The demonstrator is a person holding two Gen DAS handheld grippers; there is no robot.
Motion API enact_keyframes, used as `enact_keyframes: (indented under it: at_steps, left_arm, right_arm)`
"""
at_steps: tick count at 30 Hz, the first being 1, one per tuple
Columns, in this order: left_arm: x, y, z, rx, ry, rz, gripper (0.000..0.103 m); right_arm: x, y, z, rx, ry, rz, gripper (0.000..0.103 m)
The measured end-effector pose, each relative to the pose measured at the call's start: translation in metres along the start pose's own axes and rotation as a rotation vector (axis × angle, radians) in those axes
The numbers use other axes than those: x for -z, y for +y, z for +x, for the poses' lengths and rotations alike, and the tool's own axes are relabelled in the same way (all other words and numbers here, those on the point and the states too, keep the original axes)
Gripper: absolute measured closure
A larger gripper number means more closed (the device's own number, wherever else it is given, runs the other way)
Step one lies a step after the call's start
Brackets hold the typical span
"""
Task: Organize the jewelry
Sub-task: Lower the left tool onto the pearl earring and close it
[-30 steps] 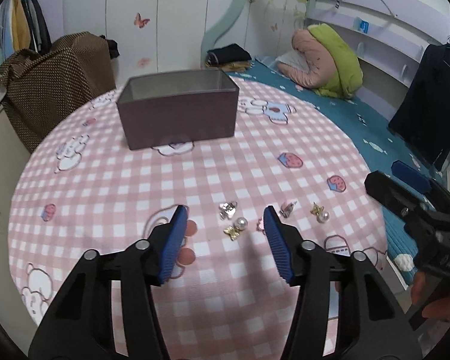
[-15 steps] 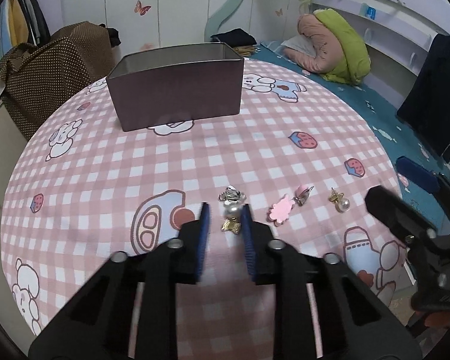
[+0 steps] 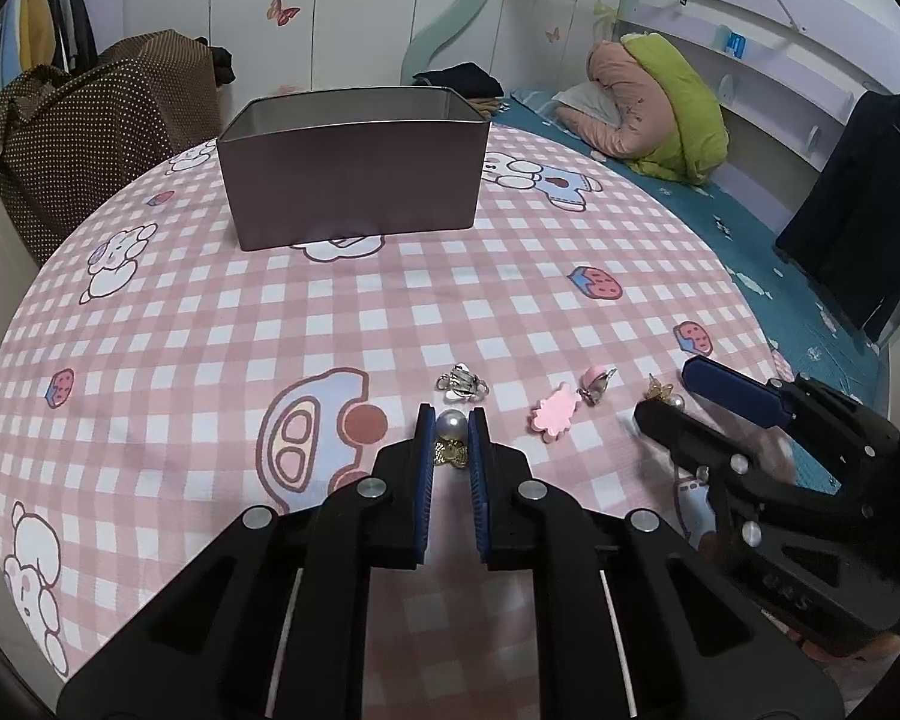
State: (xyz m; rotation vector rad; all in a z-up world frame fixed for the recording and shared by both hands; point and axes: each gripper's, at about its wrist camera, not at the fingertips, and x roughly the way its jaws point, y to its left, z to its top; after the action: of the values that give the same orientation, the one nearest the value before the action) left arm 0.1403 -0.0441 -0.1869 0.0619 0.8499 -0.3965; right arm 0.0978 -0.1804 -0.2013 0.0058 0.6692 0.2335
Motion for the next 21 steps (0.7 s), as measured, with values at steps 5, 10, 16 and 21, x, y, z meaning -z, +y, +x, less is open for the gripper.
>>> enact_keyframes:
  at_steps: [5, 10, 16, 21]
  left_arm:
    - [0.0007, 0.0010, -0.0001, 0.005, -0.003, -0.003, 0.092]
    - [0.0008, 0.0015, -0.0015, 0.009, -0.003, -0.006, 0.092]
    - [0.0012, 0.0018, -0.0028, 0.017, -0.004, -0.008, 0.092]
    - [-0.0002, 0.0021, -0.0078, 0.018, -0.024, -0.010, 0.092]
  right_arm:
    - [0.0009, -0.0057, 0.0008, -0.016, -0.001, 0.009, 0.087]
    - [0.0001, -0.0084, -0.0002, -0.018, 0.003, 0.018, 0.092]
    - [-0.0023, -0.0038, -0.0020, -0.021, 0.000, 0.003, 0.092]
    - [-0.0060, -0.0024, -0.0047, -0.021, -0.009, 0.002, 0.092]
